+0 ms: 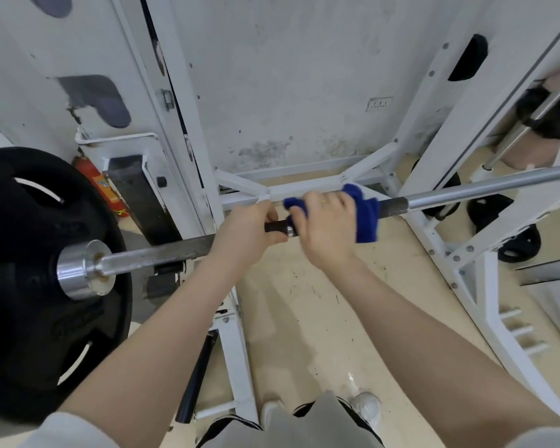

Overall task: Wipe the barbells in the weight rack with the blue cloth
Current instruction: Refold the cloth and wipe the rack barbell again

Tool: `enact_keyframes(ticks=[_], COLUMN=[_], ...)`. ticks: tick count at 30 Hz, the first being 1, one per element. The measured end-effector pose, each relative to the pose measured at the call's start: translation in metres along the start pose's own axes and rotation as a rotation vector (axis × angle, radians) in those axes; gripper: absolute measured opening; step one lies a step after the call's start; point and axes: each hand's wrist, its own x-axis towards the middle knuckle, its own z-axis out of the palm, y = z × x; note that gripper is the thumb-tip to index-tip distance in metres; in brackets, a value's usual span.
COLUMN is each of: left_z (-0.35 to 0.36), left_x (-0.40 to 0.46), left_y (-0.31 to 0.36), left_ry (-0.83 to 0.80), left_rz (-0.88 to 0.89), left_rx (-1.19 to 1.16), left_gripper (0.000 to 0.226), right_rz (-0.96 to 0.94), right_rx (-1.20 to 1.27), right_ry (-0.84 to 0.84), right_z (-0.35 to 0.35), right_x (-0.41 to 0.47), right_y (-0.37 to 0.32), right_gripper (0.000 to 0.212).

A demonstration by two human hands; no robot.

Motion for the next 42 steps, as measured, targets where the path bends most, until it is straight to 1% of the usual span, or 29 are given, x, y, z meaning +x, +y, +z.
enact_keyframes(ticks=[2, 3, 5, 7, 8, 9, 10, 11, 12, 14, 16, 17, 18, 19, 21, 22, 24, 25, 27, 28, 30, 31, 32, 33, 34, 36, 38, 40, 42], left_z=[0.0, 0.0, -0.002, -0.002, -0.002, -0.002, -0.001, 0.0, 0.0, 0.003, 0.008, 0.01, 0.012, 0.015, 0.02, 0.021, 0.023, 0.024, 0.024, 0.024, 0.023, 0.023, 0.024, 0.023, 0.023, 0.02, 0.017, 0.011, 0.004], left_x=[-0.001, -0.001, 0.001, 0.002, 0.002, 0.002, 0.001, 0.002, 0.003, 0.007, 0.01, 0.011, 0.012, 0.013, 0.014, 0.014, 0.012, 0.011, 0.011, 0.012, 0.013, 0.013, 0.012, 0.011, 0.01, 0.007, 0.005, 0.0, -0.007], left_y=[0.0, 0.0, 0.0, 0.001, 0.003, 0.004, 0.006, 0.008, 0.01, 0.016, 0.024, 0.029, 0.034, 0.037, 0.039, 0.04, 0.04, 0.041, 0.043, 0.043, 0.041, 0.039, 0.038, 0.037, 0.038, 0.039, 0.038, 0.03, 0.019], left_ry=[-0.004, -0.009, -0.022, -0.039, -0.04, -0.039, -0.04, -0.046, -0.055, -0.07, -0.076, -0.077, -0.078, -0.074, -0.034, -0.013, 0.007, 0.01, 0.012, 0.008, 0.009, 0.021, 0.037, 0.048, 0.051, 0.028, 0.027, 0.113, 0.152], left_rz=[0.005, 0.006, -0.001, -0.005, -0.004, -0.004, -0.006, -0.012, -0.02, -0.021, 0.011, 0.027, 0.04, 0.055, 0.079, 0.08, 0.074, 0.071, 0.064, 0.054, 0.02, 0.003, -0.009, -0.021, -0.029, -0.048, -0.047, -0.057, -0.1], left_rx=[0.007, 0.001, -0.024, -0.013, 0.008, 0.031, 0.058, 0.091, 0.125, 0.163, 0.172, 0.176, 0.184, 0.196, 0.22, 0.215, 0.206, 0.216, 0.209, 0.194, 0.171, 0.162, 0.15, 0.13, 0.1, 0.049, 0.048, 0.123, 0.246], left_gripper=[0.033, 0.03, 0.026, 0.023, 0.022, 0.023, 0.024, 0.026, 0.029, 0.035, 0.041, 0.041, 0.039, 0.035, 0.028, 0.025, 0.025, 0.026, 0.024, 0.022, 0.021, 0.022, 0.024, 0.026, 0.028, 0.035, 0.032, 0.021, 0.03], right_rz=[-0.133, -0.153, -0.094, 0.067, 0.124, 0.119, 0.077, 0.036, 0.004, -0.055, -0.145, -0.154, -0.105, -0.025, 0.1, 0.117, 0.111, 0.095, 0.011, -0.037, -0.122, -0.12, -0.071, 0.002, 0.067, 0.081, 0.001, -0.087, -0.203], right_rx=[0.053, 0.04, -0.047, -0.07, -0.087, -0.122, -0.151, -0.16, -0.137, -0.075, -0.139, -0.188, -0.218, -0.226, -0.249, -0.242, -0.193, -0.149, -0.059, -0.027, -0.04, -0.063, -0.083, -0.094, -0.1, -0.098, -0.078, -0.001, 0.031], right_ry=[-0.095, -0.144, -0.133, -0.105, -0.09, -0.077, -0.094, -0.158, -0.194, -0.167, -0.166, -0.178, -0.218, -0.216, -0.126, -0.115, -0.124, -0.098, -0.051, -0.057, -0.101, -0.129, -0.129, -0.075, -0.029, -0.013, 0.037, 0.053, 0.026], right_z=[-0.002, -0.006, -0.015, -0.023, -0.023, -0.019, -0.016, -0.015, -0.013, -0.012, -0.017, -0.019, -0.025, -0.03, -0.032, -0.03, -0.017, -0.012, -0.003, -0.002, -0.004, -0.004, -0.005, -0.005, -0.007, -0.004, 0.001, 0.002, 0.0], right_x=[0.005, 0.01, 0.02, 0.027, 0.03, 0.032, 0.032, 0.029, 0.023, 0.016, 0.023, 0.026, 0.03, 0.033, 0.036, 0.037, 0.036, 0.031, 0.023, 0.02, 0.022, 0.026, 0.031, 0.035, 0.038, 0.035, 0.027, 0.018, 0.015], right_y=[0.011, 0.027, 0.067, 0.095, 0.1, 0.097, 0.086, 0.073, 0.061, 0.05, 0.068, 0.087, 0.108, 0.129, 0.158, 0.158, 0.127, 0.103, 0.061, 0.052, 0.062, 0.076, 0.09, 0.1, 0.103, 0.082, 0.038, 0.0, -0.007], right_gripper=[0.041, 0.044, 0.049, 0.044, 0.044, 0.048, 0.054, 0.057, 0.056, 0.049, 0.042, 0.041, 0.041, 0.043, 0.049, 0.05, 0.052, 0.051, 0.047, 0.046, 0.048, 0.049, 0.05, 0.048, 0.047, 0.049, 0.051, 0.05, 0.048])
